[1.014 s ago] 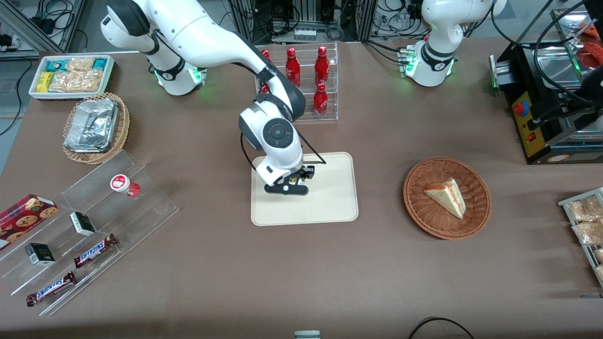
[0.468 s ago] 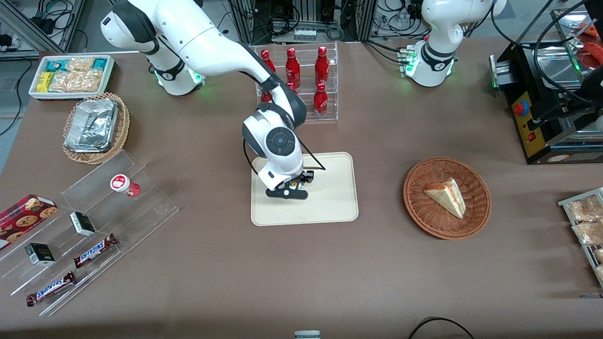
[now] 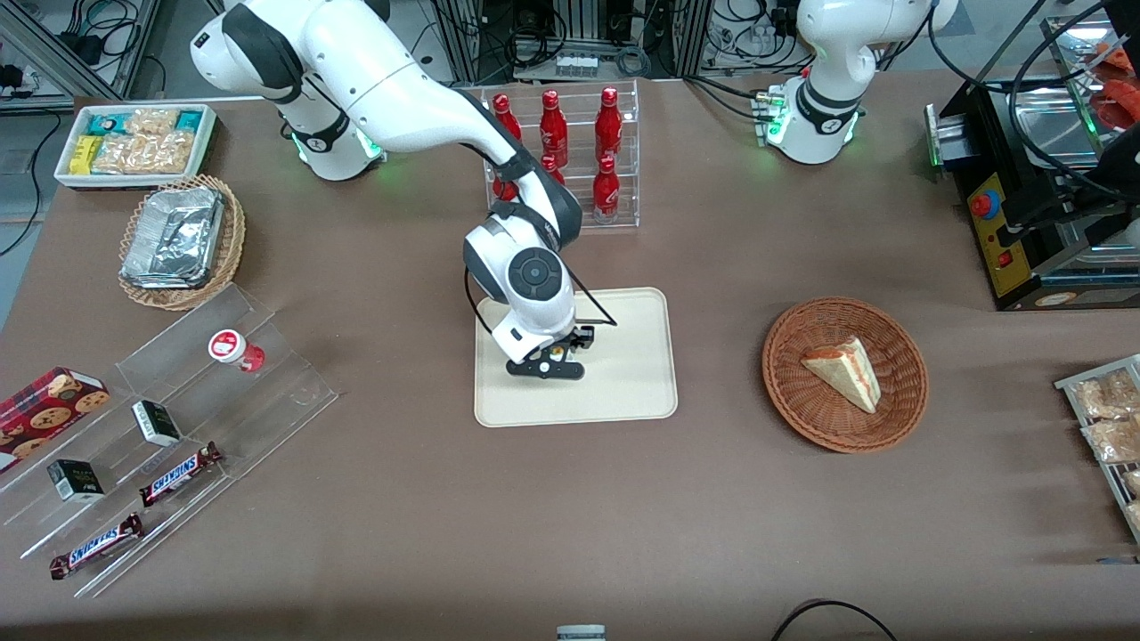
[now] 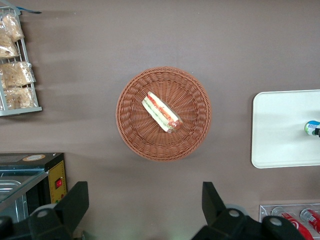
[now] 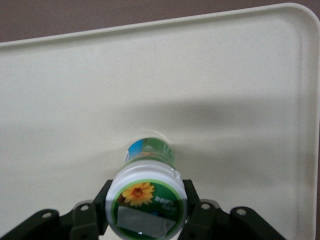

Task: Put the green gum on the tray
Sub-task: 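Lower the gum bottle onto the tray and open the right gripper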

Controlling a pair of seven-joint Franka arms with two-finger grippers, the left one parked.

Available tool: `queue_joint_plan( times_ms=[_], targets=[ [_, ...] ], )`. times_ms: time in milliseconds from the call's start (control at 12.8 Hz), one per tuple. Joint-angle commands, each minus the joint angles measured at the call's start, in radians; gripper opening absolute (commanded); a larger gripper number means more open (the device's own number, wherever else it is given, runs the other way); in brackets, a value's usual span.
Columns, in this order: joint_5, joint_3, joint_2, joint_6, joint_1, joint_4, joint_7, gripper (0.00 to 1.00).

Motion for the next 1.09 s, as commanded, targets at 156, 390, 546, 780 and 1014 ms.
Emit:
queue_joint_plan(
  times_ms=[156, 390, 546, 780, 1014],
  targets=[
    [-0.018, -0.008, 0.028, 0.021, 0.019, 0.029, 0.005, 1.00],
    [-0.016, -0.008, 0.022, 0.018, 0.019, 0.029, -0.001, 1.00],
    [-0.016, -0.008, 0.015, 0.012, 0.019, 0.031, -0.004, 1.00],
    [-0.018, -0.009, 0.002, -0.004, 0.003, 0.026, -0.019, 1.00],
    [-0.018, -0.009, -0.021, -0.050, 0.003, 0.026, -0.021, 1.00]
  ],
)
